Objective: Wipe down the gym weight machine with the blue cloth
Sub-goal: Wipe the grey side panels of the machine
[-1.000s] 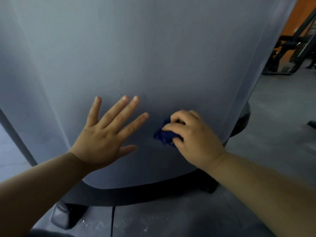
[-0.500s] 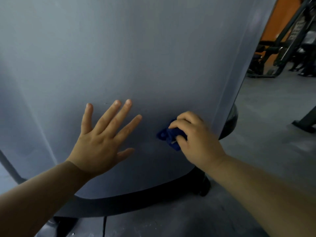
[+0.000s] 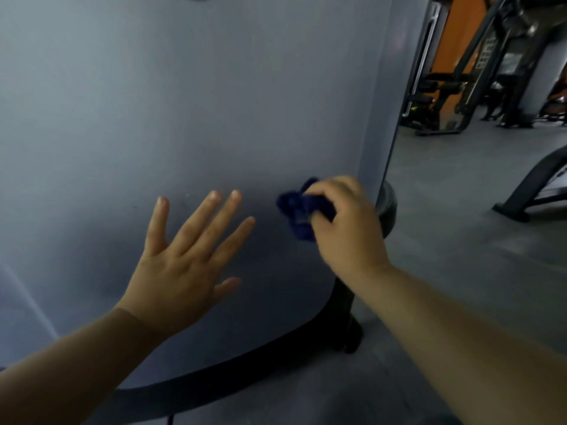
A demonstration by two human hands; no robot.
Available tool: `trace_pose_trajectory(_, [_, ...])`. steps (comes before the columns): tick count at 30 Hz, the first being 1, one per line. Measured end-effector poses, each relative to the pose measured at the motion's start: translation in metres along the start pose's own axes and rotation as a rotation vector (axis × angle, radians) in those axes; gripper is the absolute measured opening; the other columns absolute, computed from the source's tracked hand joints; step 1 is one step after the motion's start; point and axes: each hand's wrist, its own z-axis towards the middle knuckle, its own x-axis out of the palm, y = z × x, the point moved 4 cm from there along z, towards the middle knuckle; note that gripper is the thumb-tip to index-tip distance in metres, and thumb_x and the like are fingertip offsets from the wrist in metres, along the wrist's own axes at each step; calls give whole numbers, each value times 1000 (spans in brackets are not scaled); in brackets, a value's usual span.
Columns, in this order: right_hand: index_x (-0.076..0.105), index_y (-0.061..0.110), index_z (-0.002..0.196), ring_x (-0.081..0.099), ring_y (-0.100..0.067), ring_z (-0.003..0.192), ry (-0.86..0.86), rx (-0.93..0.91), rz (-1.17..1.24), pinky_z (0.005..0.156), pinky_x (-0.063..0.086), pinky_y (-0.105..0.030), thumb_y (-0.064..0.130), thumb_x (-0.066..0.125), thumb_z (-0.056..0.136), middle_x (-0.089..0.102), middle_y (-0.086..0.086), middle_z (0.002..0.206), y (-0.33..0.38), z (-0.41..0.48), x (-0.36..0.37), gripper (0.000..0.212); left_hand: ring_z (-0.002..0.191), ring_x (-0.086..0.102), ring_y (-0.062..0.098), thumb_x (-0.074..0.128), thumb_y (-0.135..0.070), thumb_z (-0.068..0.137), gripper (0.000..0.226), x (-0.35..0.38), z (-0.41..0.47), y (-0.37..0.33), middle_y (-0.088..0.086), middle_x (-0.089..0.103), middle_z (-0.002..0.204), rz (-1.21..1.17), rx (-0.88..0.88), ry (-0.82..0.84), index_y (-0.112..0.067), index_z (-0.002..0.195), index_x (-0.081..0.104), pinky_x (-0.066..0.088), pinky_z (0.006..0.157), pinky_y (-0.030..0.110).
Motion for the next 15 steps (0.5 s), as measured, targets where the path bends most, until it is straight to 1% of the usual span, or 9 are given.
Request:
trace_pose_trajectory(1, [68,11,97,50,-10,90,-123,32,10,76,34,-6,-1,65,82,55,0,103,-2,9,-10,20,149,18,34,65,-54,79,85,0,4,-1,16,20,161,0,-10,-2,-16,150,39,10,114,66])
trace_pose_trajectory(2, [68,12,97,49,-7,89,-173,50,8,76,33,-3,0,66,83,57,-2,104,-6,15,-15,19,148,19,38,68,-54,78,86,-1,9,-4,17,20,160,-8,-17,-6,-16,150,39,11,114,67])
trace_pose_trajectory(3, [69,12,98,49,-6,88,-150,47,-5,76,33,-3,0,66,83,57,-1,104,-11,15,-15,19,147,19,41,73,-53,77,87,-1,14,-6,18,21,160,-23,-19,-8,-16,149,40,10,113,67])
trace_pose_trajectory(5, [71,11,97,51,-9,90,45,4,-18,76,35,-7,-4,64,81,54,4,101,-24,-1,-2,23,146,19,41,77,-52,72,93,-1,26,-10,19,19,160,-32,-8,3,-15,149,40,9,114,66])
trace_pose_trajectory(8, [73,11,98,51,-13,91,404,36,-59,71,39,-18,-3,61,85,48,10,100,-42,-33,21,23,148,17,36,76,-53,71,95,2,44,-13,16,17,162,-9,17,28,-14,150,40,6,115,65])
trace_pose_trajectory(9, [73,11,100,51,-13,91,452,39,-73,72,41,-21,-2,60,87,47,10,100,-47,-36,24,22,148,17,35,76,-53,70,95,4,48,-14,16,17,162,-3,20,40,-14,149,40,5,115,65])
trace_pose_trajectory(10, [73,11,100,51,-13,90,445,29,-65,73,43,-25,-2,59,88,48,9,100,-49,-33,22,23,149,16,35,76,-54,70,96,5,51,-15,15,17,162,3,19,52,-13,149,41,4,115,65])
trace_pose_trajectory(12, [72,10,99,52,-12,89,272,-5,4,77,43,-23,-3,59,85,53,5,100,-47,-20,9,23,149,17,35,75,-54,72,93,6,52,-16,14,18,162,14,13,54,-12,148,42,6,114,67])
trace_pose_trajectory(15, [71,9,98,49,-5,86,-137,13,70,79,36,-5,-2,63,82,60,-5,100,-45,14,-18,21,149,18,34,68,-54,77,88,6,52,-17,15,19,162,27,66,38,-10,149,41,9,115,67])
